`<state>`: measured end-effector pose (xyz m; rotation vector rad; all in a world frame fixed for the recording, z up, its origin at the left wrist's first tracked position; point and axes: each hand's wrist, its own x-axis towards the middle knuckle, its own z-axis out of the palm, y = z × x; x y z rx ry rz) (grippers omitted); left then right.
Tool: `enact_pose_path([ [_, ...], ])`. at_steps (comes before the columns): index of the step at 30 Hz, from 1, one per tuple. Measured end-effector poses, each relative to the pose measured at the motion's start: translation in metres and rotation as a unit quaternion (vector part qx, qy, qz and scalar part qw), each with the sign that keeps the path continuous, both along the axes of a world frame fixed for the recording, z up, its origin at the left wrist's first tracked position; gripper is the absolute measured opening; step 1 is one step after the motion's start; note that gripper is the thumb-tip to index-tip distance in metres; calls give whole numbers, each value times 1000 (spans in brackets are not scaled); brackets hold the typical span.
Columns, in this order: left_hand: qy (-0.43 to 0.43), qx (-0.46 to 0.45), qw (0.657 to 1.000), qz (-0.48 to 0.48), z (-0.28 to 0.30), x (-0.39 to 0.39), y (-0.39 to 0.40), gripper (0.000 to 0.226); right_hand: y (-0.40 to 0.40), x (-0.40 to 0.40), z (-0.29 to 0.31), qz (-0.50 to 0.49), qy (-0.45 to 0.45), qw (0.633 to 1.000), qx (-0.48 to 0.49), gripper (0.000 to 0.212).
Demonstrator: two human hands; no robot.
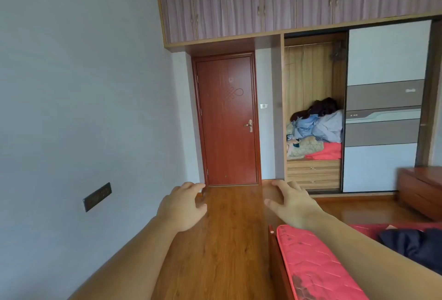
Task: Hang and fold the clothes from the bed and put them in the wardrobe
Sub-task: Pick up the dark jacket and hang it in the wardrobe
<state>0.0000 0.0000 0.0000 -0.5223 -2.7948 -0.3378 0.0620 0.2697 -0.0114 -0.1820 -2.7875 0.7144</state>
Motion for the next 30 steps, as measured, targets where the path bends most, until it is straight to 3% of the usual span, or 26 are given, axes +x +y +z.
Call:
enact_pose_path([
  [9,-39,-11,999,-2,-47,-102,15,57,-1,-88,-34,-1,-40,999,15,68],
  [22,-97,27,993,-67,-93,-380,22,59,9,-346,-67,-81,-136,987,38,67],
  [30,-97,25,989,-105,-94,-514,47,59,25,-473,-76,-104,-144,984,32,64],
])
